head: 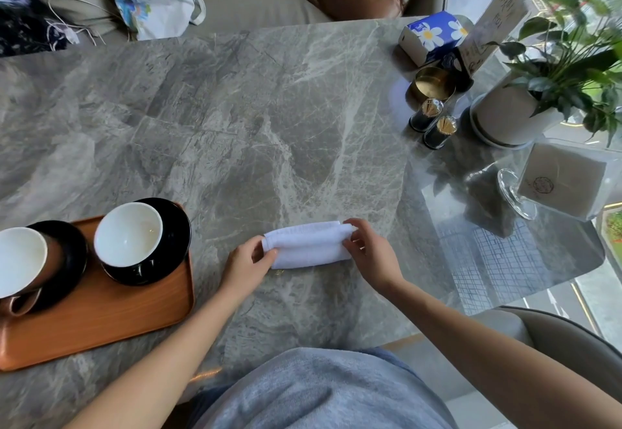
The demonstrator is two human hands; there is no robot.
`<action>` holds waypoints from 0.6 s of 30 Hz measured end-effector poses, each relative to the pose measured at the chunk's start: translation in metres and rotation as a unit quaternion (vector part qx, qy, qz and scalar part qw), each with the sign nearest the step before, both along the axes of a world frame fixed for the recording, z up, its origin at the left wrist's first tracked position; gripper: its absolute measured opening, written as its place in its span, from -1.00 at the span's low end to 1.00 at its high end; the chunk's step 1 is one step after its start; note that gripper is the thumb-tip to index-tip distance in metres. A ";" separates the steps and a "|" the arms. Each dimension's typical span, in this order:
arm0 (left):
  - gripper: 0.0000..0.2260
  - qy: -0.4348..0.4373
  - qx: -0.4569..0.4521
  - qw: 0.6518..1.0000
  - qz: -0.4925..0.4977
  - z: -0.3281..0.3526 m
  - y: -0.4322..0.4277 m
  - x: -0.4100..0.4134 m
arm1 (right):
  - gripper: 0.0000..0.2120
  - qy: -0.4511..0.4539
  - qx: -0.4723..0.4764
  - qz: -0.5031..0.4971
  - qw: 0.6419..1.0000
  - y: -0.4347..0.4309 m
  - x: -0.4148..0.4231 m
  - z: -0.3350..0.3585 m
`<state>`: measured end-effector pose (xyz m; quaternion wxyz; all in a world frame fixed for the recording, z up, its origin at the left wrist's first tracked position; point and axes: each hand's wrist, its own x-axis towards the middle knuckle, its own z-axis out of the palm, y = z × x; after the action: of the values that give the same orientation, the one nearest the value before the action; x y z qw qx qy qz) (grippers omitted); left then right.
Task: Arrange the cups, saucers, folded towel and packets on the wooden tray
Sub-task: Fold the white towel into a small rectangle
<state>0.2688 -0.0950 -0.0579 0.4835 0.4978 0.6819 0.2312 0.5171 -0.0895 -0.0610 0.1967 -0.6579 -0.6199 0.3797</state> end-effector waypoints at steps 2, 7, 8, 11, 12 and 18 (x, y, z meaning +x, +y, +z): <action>-0.83 -0.017 -0.013 0.999 0.034 -0.002 0.001 0.001 | -0.75 0.002 -0.016 -0.009 1.000 0.004 -0.002 -0.002; -0.89 -0.011 -0.011 0.995 0.097 -0.006 0.000 0.006 | -0.77 -0.005 -0.023 -0.021 1.000 0.013 -0.009 -0.005; -0.91 -0.006 -0.019 0.995 0.102 -0.006 0.000 0.008 | -0.79 -0.009 -0.025 -0.024 0.999 0.014 -0.010 -0.005; -0.92 0.026 -0.021 0.994 0.106 -0.008 0.000 0.012 | -0.79 -0.038 -0.055 -0.032 0.997 0.019 -0.015 -0.005; -0.90 0.036 -0.017 0.994 0.104 -0.008 0.000 0.013 | -0.78 -0.055 -0.066 -0.033 0.996 0.022 -0.016 -0.005; -0.81 0.143 -0.002 0.988 0.054 -0.012 -0.005 0.011 | -0.73 -0.135 -0.083 -0.010 0.987 0.029 -0.028 -0.008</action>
<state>0.2800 -0.1002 -0.0702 0.3691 0.4873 0.7701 0.1823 0.4893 -0.0604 -0.0691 0.0594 -0.7237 -0.6003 0.3353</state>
